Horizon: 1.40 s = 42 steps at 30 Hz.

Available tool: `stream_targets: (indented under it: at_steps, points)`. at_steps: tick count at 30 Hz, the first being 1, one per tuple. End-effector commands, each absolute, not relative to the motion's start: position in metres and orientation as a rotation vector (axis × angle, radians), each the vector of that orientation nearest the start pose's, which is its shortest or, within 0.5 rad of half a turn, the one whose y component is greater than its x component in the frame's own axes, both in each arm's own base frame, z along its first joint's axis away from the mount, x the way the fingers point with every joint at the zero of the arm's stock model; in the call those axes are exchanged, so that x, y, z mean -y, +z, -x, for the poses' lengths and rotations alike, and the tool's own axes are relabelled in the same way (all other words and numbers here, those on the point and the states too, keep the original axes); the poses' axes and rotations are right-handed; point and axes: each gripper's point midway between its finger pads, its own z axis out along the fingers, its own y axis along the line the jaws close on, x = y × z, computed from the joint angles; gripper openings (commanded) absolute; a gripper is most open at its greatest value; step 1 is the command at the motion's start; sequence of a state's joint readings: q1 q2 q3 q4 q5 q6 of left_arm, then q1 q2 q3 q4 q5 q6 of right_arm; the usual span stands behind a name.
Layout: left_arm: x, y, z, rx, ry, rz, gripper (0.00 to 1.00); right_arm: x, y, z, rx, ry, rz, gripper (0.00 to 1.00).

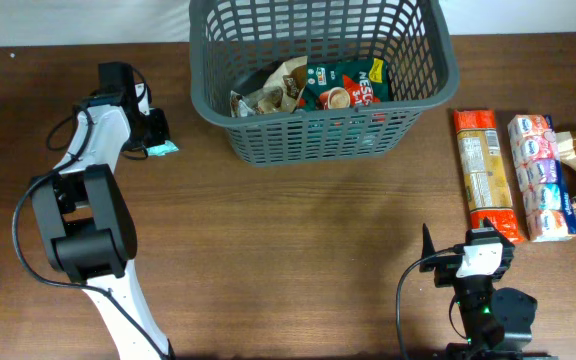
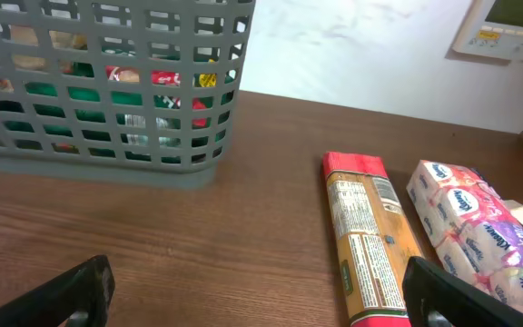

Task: Pack container
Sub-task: 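Lift the wipes pack and drop it into the basket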

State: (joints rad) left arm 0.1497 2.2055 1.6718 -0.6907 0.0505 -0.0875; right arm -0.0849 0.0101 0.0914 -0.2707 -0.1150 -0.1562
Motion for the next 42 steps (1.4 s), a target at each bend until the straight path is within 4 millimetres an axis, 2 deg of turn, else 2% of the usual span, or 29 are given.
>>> stream_targets:
  at_steps: [1,5,8,10,12,13,15,16,18,20,23,25,29,30,32,35,37,42]
  points:
    - [-0.060,0.004,-0.493,-2.821,-0.083,0.305,0.02,-0.002,0.147,-0.236,-1.757,-0.055,0.145,0.99]
    - [-0.061,0.011,-0.490,-2.841,-0.074,0.274,0.02,-0.002,0.147,-0.236,-1.757,-0.055,0.146,0.99]
    - [-0.069,0.038,-0.494,-2.832,-0.057,0.216,0.02,-0.002,0.147,-0.236,-1.757,-0.055,0.146,0.99]
    - [-0.076,0.072,-0.500,-2.797,-0.042,0.187,0.02,-0.002,0.147,-0.236,-1.757,-0.055,0.145,0.99]
    - [-0.084,0.115,-0.505,-2.742,-0.027,0.178,0.02,-0.002,0.147,-0.236,-1.757,-0.055,0.146,0.99]
    - [-0.087,0.148,-0.508,-2.697,-0.014,0.166,0.02,-0.002,0.147,-0.236,-1.757,-0.055,0.145,0.99]
    - [-0.087,0.181,-0.509,-2.646,-0.003,0.154,0.02,-0.002,0.147,-0.236,-1.757,-0.055,0.146,0.99]
    - [-0.086,0.207,-0.508,-2.609,0.004,0.142,0.02,-0.002,0.147,-0.236,-1.757,-0.055,0.145,0.99]
    - [-0.079,0.238,-0.506,-2.560,0.004,0.089,0.02,-0.002,0.147,-0.236,-1.757,-0.055,0.145,0.99]
    - [-0.068,0.270,-0.504,-2.502,-0.013,0.028,0.02,-0.002,0.147,-0.236,-1.757,-0.055,0.146,0.99]
    - [-0.041,0.322,-0.499,-2.381,-0.044,-0.126,0.02,-0.002,0.147,-0.236,-1.757,-0.055,0.145,0.99]
    - [-0.015,0.367,-0.491,-2.257,-0.046,-0.282,0.02,-0.002,0.147,-0.236,-1.757,-0.055,0.146,0.99]
    - [0.043,0.439,-0.467,-1.999,0.022,-0.617,0.02,-0.002,0.147,-0.236,-1.757,-0.055,0.145,0.99]
    - [0.059,0.451,-0.459,-1.936,0.041,-0.705,0.02,-0.002,0.147,-0.236,-1.757,-0.055,0.145,0.99]
    - [0.095,0.468,-0.444,-1.814,0.079,-0.892,0.02,-0.002,0.147,-0.236,-1.757,-0.055,0.146,0.99]
    - [0.137,0.467,-0.433,-1.730,0.071,-1.047,0.02,-0.002,0.147,-0.236,-1.757,-0.055,0.145,0.99]
    - [0.166,0.456,-0.432,-1.697,0.048,-1.143,0.02,-0.002,0.147,-0.236,-1.757,-0.055,0.146,0.99]
    - [0.209,0.424,-0.449,-1.639,0.042,-1.307,0.02,-0.002,0.147,-0.236,-1.757,-0.055,0.145,0.99]
